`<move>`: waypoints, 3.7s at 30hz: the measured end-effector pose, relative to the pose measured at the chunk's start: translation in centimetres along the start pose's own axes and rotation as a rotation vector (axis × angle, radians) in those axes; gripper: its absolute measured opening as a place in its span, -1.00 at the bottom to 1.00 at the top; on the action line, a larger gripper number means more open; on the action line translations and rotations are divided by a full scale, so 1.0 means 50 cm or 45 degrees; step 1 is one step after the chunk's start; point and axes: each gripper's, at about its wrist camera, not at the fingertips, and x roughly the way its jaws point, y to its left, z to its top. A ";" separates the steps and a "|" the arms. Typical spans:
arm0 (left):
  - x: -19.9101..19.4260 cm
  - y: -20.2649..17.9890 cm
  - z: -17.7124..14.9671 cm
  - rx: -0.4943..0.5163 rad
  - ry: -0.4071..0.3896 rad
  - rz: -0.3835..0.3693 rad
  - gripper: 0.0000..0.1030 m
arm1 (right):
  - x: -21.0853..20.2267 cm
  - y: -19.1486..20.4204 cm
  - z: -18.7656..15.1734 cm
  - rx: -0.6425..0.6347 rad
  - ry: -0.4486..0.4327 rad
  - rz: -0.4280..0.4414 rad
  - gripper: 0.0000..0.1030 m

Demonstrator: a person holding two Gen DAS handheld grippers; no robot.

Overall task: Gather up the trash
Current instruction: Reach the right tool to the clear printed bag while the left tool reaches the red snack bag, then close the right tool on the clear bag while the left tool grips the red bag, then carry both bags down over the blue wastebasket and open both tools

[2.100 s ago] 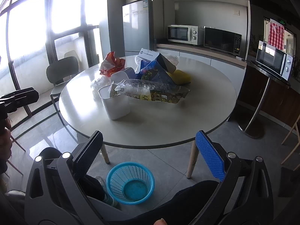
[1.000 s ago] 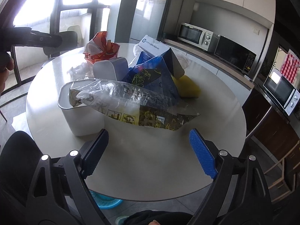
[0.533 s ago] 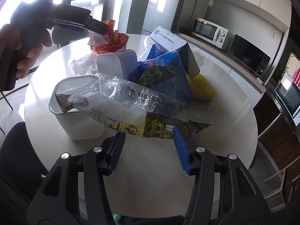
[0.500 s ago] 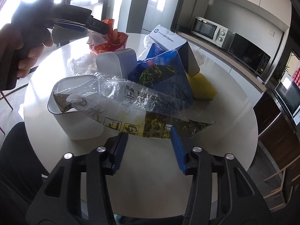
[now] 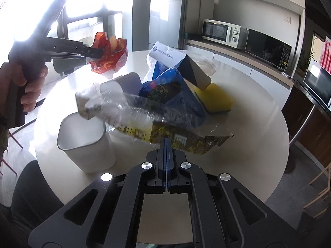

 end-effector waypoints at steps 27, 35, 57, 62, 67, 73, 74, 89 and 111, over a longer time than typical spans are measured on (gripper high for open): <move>-0.095 -0.023 -0.054 -0.053 -0.058 -0.096 -0.52 | 0.009 0.049 -0.023 -0.248 0.032 -0.038 -0.14; -0.086 -0.021 -0.060 -0.060 -0.049 -0.116 -0.52 | 0.032 0.081 -0.007 -0.444 -0.015 -0.120 -0.58; -0.162 -0.041 -0.085 -0.064 -0.110 -0.131 -0.52 | -0.127 -0.001 0.002 -0.026 -0.190 -0.027 -0.99; -0.217 -0.049 -0.079 -0.059 -0.169 -0.138 -0.53 | -0.184 -0.016 -0.004 0.073 -0.233 0.025 -0.99; -0.269 -0.058 -0.101 -0.045 -0.198 -0.141 -0.53 | -0.255 -0.011 -0.016 0.134 -0.275 0.063 -0.99; -0.308 -0.064 -0.153 -0.048 -0.180 -0.165 -0.53 | -0.328 0.003 -0.053 0.151 -0.263 0.110 -0.99; -0.313 -0.066 -0.164 -0.046 -0.170 -0.171 -0.53 | -0.338 0.004 -0.062 0.160 -0.252 0.134 -0.99; -0.316 -0.098 -0.332 0.050 0.081 -0.216 -0.53 | -0.408 0.058 -0.179 0.143 -0.090 0.304 -0.99; -0.055 -0.037 -0.538 -0.080 0.469 -0.129 -0.53 | -0.096 0.117 -0.329 0.229 0.303 0.346 -0.99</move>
